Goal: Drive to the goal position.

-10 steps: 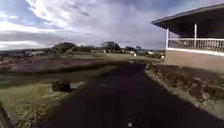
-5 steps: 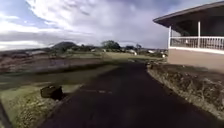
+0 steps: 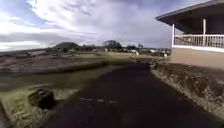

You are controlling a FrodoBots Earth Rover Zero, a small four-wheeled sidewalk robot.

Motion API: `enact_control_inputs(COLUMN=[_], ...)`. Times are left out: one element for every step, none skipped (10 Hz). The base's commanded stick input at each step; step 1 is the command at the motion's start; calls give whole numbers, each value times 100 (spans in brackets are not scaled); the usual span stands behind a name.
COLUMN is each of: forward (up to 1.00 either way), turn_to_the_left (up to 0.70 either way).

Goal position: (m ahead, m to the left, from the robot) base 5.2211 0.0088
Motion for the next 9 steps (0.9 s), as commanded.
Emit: enact_control_inputs(forward=[70, 70, 70, 70, 70, 70, 70, 70, 70], turn_to_the_left=[-35, -35, -35, -35, -8, 0, 0, 0, 0])
